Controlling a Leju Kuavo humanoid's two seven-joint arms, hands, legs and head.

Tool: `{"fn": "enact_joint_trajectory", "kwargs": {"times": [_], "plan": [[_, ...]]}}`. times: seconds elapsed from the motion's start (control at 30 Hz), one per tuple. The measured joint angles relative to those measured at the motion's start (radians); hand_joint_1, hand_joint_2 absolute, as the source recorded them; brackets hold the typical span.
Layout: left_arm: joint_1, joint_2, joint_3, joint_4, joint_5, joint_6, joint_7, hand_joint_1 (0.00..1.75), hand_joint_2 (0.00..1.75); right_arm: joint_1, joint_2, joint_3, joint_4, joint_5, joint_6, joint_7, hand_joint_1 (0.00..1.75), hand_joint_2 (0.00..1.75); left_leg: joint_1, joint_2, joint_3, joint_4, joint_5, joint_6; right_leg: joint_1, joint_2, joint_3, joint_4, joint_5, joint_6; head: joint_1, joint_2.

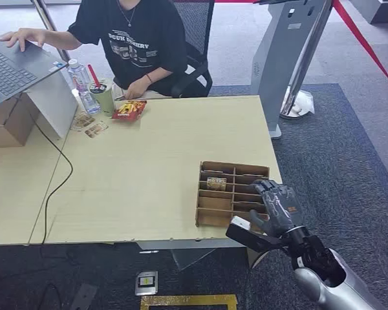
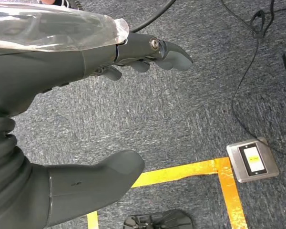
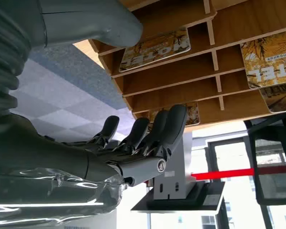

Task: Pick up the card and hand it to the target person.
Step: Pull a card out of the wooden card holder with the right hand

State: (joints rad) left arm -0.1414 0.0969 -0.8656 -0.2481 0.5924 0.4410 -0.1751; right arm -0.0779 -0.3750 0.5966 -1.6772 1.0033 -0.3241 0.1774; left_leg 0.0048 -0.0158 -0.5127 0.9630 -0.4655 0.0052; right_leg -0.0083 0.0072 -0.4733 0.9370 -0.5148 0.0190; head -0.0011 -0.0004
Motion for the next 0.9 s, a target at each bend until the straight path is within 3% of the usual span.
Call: {"fn": "enact_joint_trajectory", "kwargs": {"times": [0.6,0.9], "plan": [[-0.002,0.0,0.0,0.0,-0.002,-0.002,0.0,0.0,1.75,-0.009,0.006,0.004,0.018,0.092,0.015,0.034,0.76,1.75,0.0,0.0,0.0,0.0,0.0,0.0,0.0,0.0,0.0,0.0,0.0,0.0,0.0,0.0],[-0.002,0.0,0.0,0.0,0.002,-0.001,0.002,0.0,1.75,-0.024,0.024,0.012,0.04,0.161,0.026,0.057,0.96,1.75,0.0,0.0,0.0,0.0,0.0,0.0,0.0,0.0,0.0,0.0,0.0,0.0,0.0,0.0]]}}
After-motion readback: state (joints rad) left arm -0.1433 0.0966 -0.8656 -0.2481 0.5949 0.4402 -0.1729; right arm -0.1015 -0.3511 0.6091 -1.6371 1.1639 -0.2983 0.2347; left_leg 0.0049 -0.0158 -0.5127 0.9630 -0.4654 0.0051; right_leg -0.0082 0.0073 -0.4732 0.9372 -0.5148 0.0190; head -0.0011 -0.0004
